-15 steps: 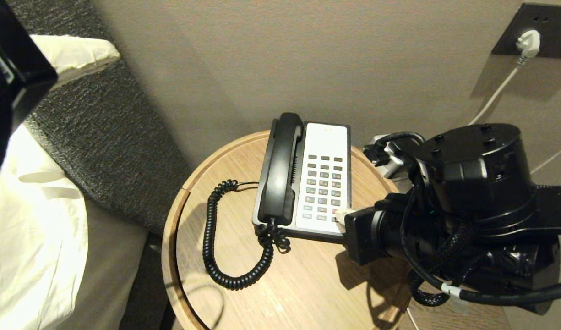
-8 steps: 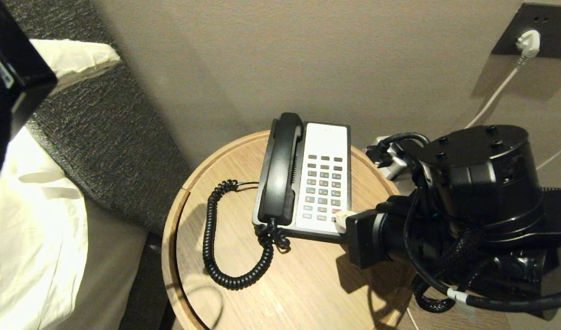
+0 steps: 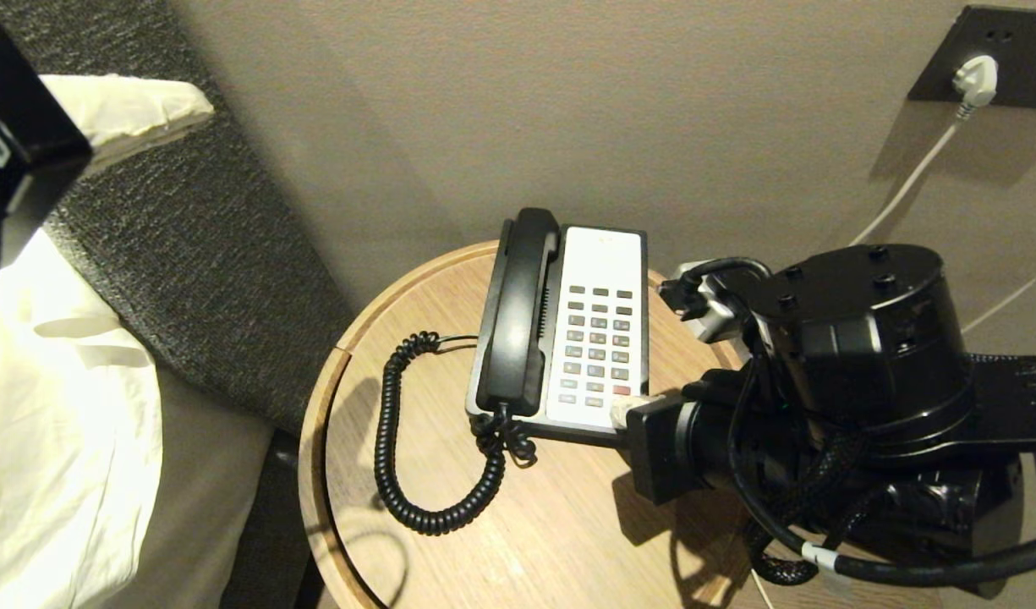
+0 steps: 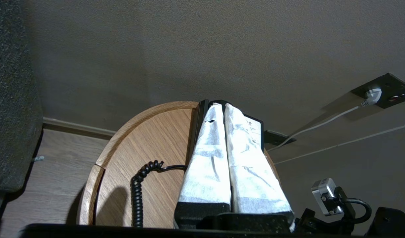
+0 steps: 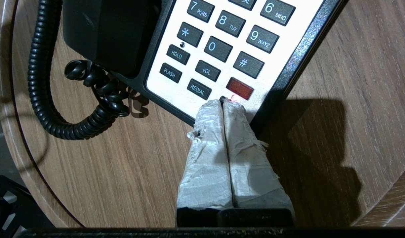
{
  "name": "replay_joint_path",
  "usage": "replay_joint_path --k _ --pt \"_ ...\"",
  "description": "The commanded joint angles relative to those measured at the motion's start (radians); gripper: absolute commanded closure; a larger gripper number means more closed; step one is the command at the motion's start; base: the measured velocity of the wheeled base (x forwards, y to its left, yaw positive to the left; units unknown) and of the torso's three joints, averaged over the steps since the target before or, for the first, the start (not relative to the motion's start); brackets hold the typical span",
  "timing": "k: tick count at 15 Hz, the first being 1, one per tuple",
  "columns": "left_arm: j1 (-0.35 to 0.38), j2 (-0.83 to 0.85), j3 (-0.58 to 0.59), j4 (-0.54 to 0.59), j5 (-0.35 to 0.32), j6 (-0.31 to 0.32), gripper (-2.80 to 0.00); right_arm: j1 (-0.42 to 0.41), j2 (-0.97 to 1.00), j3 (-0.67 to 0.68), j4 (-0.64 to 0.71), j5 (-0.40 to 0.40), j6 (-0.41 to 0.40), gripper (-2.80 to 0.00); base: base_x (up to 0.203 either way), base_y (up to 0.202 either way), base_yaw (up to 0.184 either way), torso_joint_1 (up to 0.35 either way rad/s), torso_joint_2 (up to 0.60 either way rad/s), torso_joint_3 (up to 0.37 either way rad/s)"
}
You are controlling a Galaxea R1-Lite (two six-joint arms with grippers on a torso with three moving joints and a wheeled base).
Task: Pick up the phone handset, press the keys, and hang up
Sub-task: End the call using the dial pad
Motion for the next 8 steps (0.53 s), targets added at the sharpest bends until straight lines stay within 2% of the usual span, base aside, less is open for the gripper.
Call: replay_joint_path --k 1,8 --pt "0.0 -0.005 0.001 -0.001 0.004 -0.003 0.0 0.0 0.007 -0.002 0.0 -0.003 0.001 0.0 0.0 0.0 0.0 0.0 0.0 0.0" --pt "0.0 -0.007 0.011 -0.001 0.004 -0.002 0.0 -0.001 0.011 0.006 0.0 -0.004 0.0 0.0 0.0 0.0 0.0 0.0 0.0 0.0"
